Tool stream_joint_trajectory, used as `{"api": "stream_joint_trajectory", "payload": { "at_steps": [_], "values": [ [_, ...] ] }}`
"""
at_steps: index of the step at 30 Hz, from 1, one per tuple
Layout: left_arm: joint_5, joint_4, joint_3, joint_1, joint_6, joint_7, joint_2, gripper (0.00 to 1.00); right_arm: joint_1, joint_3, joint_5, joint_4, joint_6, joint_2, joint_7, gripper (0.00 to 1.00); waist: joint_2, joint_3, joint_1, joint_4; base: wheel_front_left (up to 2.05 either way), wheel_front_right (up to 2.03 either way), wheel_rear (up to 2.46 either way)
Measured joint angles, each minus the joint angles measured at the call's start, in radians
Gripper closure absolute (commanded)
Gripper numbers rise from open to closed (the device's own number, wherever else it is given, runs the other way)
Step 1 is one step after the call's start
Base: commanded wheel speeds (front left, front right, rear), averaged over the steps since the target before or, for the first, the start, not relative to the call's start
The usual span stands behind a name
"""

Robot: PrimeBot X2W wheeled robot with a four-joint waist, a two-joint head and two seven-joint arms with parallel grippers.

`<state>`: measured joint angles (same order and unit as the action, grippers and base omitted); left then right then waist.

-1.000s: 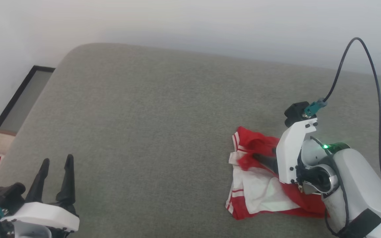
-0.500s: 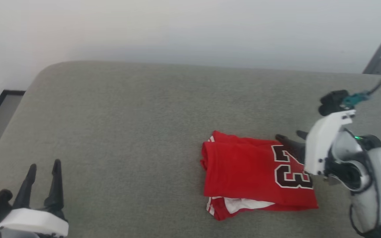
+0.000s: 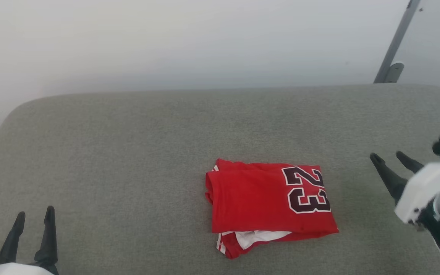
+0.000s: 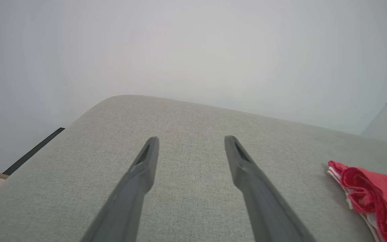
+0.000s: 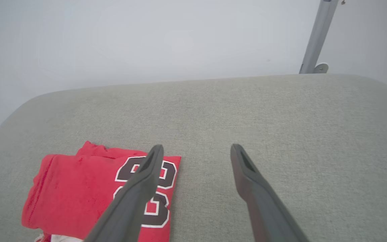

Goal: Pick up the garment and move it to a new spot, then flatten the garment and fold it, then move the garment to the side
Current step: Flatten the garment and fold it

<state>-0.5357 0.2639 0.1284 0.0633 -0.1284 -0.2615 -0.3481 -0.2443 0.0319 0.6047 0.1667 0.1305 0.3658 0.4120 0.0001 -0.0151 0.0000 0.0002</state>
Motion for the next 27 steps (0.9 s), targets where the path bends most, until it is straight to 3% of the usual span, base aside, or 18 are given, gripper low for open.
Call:
{"api": "stream_joint_trajectory", "payload": {
  "at_steps": [8, 14, 27],
  "values": [
    [-0.001, -0.011, 0.015, 0.032, 0.000, 0.000, -0.005, 0.00, 0.110, -0.001, -0.020, 0.041, 0.000, 0.026, -0.233, 0.00, 0.0000, -0.019, 0.0000, -0.018, 0.00, 0.00, 0.00],
    [0.004, -0.023, 0.015, 0.039, 0.000, 0.000, -0.006, 0.00, 0.149, 0.009, -0.019, 0.083, 0.000, 0.035, -0.350, 0.00, 0.0000, -0.031, 0.0000, -0.008, 0.00, 0.00, 0.00],
    [0.026, -0.028, -0.018, 0.055, 0.000, 0.000, -0.026, 0.00, 0.179, 0.028, -0.004, 0.114, 0.000, 0.021, -0.406, 0.00, 0.0000, -0.045, 0.0000, 0.020, 0.00, 0.00, 0.00]
  ]
}}
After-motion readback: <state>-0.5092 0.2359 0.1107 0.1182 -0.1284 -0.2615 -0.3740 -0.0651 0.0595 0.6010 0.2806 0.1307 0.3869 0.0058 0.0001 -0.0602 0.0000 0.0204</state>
